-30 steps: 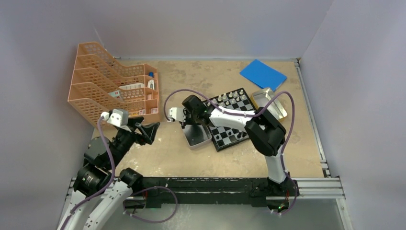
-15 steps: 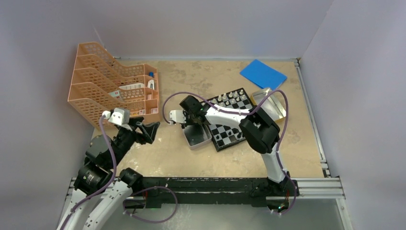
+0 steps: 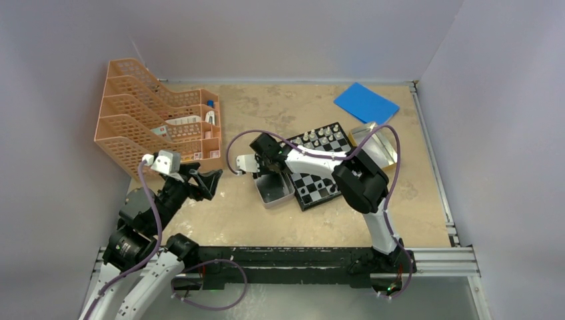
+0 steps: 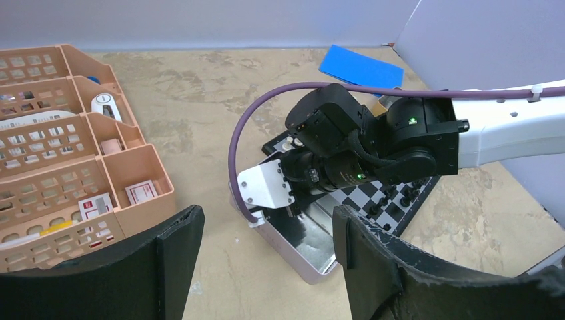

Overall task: Set up the chess pieces on the board
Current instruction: Pick up the chess piece from the storage box, then place the chess piece on the chessboard.

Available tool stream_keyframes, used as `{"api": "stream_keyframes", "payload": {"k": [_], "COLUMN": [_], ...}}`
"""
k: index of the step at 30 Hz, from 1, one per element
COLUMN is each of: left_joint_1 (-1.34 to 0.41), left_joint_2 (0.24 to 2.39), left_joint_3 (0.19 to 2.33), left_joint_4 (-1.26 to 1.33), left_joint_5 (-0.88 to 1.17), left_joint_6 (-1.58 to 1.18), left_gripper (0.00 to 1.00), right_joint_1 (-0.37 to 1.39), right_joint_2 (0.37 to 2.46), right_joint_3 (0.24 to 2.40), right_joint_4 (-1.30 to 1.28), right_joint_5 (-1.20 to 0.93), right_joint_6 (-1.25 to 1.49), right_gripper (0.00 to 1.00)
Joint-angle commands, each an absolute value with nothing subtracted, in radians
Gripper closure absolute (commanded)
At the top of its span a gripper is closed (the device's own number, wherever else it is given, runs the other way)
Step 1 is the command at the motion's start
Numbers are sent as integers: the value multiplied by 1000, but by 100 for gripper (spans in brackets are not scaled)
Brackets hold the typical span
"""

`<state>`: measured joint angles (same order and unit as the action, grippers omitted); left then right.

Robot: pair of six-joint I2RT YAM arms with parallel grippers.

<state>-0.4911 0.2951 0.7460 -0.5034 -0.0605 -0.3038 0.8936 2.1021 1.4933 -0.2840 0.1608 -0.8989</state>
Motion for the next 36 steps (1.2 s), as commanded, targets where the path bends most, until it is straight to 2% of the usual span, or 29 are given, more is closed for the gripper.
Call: {"api": "stream_keyframes", "payload": {"k": [1,6,16,20,23,27,30,36], "left_joint_1": [-491,-490,-491,-491,-491,-491,-491,-491], "left_joint_2": [301,315,334,340,357,411,484,678], "left_joint_3": [747,746,741,734,722,703,723,819], "left_joint_4": [-483,-482,-466,-446,-434,-378,-329,-296], "left_joint_5": [-71,-69,-32,5,63,185,307,414], "left_joint_6": [-308,-315,-385,-429,-469,-471,-430,-346], "left_gripper": [30,32,42,45,47,50,52,48], "right_joint_1": [890,890,835,834,833,832,832,832], "right_joint_2": [2092,2023,1773,1651,1601,1561,1492,1380], "right_joint_3": [1496,1476,1283,1158,1139,1110,993,819], "right_joint_4": [-278,-233,102,310,354,370,528,804], "right_joint_5": [131,-11,-228,-282,-253,-296,-321,-334], "right_joint_6": [-936,-917,-555,-243,45,338,596,906], "right_gripper": [100,100,100,100,100,100,100,100]}}
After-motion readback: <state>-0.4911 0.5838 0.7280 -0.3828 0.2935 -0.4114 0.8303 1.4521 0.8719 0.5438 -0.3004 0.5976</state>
